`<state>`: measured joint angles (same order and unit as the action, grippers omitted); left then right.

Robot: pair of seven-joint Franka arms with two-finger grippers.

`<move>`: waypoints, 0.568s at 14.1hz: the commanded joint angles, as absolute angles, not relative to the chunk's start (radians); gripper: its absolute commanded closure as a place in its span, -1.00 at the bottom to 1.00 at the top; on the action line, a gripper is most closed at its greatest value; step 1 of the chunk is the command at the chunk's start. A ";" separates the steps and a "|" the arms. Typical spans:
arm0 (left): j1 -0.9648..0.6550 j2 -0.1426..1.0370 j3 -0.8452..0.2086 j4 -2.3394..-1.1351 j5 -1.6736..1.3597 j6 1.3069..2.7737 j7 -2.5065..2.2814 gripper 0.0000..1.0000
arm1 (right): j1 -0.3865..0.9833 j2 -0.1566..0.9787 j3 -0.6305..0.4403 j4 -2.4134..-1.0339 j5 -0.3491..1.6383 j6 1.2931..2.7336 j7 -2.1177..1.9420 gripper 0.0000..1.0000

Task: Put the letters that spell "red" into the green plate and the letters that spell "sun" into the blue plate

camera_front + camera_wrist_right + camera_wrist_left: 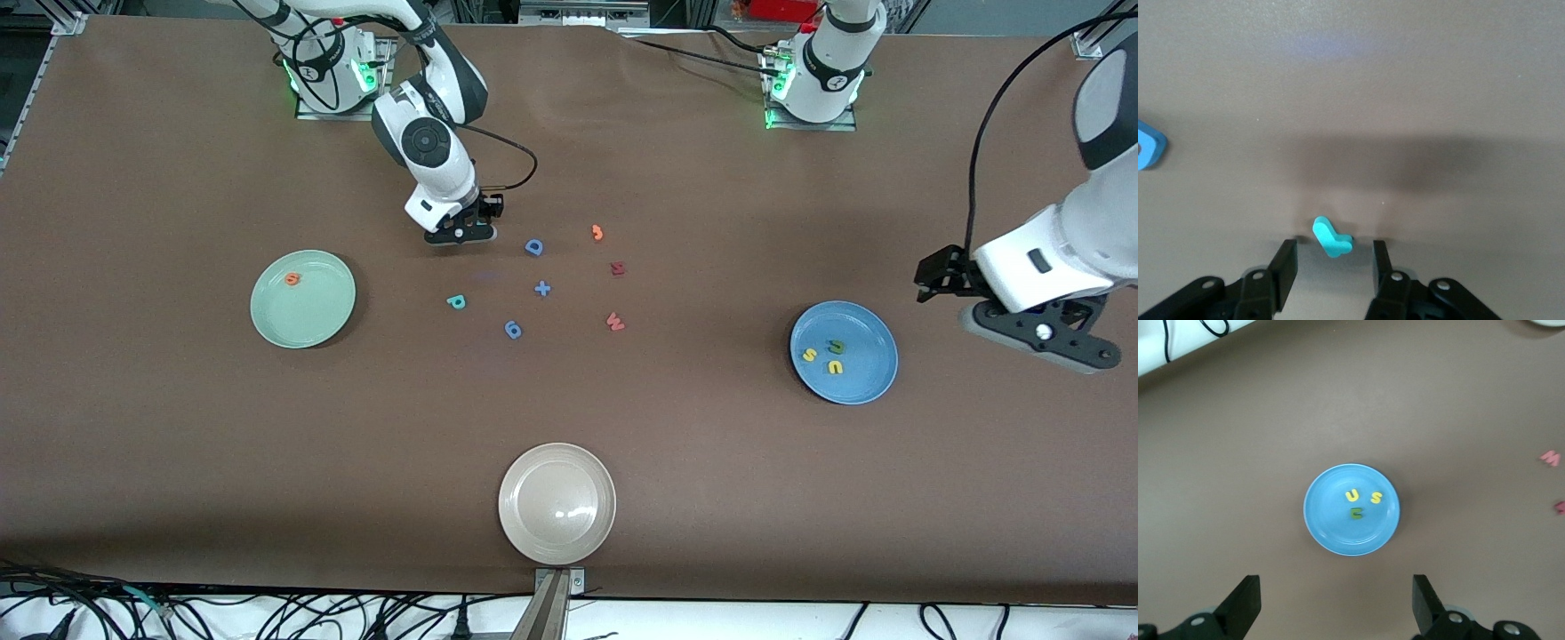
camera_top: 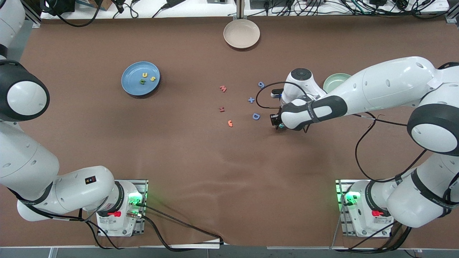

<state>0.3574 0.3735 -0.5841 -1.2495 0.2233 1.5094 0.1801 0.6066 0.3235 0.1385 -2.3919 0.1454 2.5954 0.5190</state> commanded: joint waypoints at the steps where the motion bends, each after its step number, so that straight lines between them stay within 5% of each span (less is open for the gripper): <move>1: 0.315 0.333 -0.502 -1.276 0.158 1.505 0.192 -1.00 | 0.615 0.331 0.137 -2.390 0.137 2.623 0.538 -0.08; 4: 0.088 0.298 -0.185 -1.295 -0.010 1.505 0.190 -1.00 | 0.615 0.357 0.135 -2.388 0.137 2.690 0.526 -0.08; 8: -0.077 0.149 0.020 -1.517 -0.074 1.623 0.186 -1.00 | 0.615 0.373 0.135 -2.390 0.130 2.711 0.525 0.01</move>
<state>-0.0255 0.2764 -0.0459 -1.3483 -0.0457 1.5495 0.1801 0.6066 0.3510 0.1372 -2.3919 0.1449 2.6812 0.5188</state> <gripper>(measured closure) 0.000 0.458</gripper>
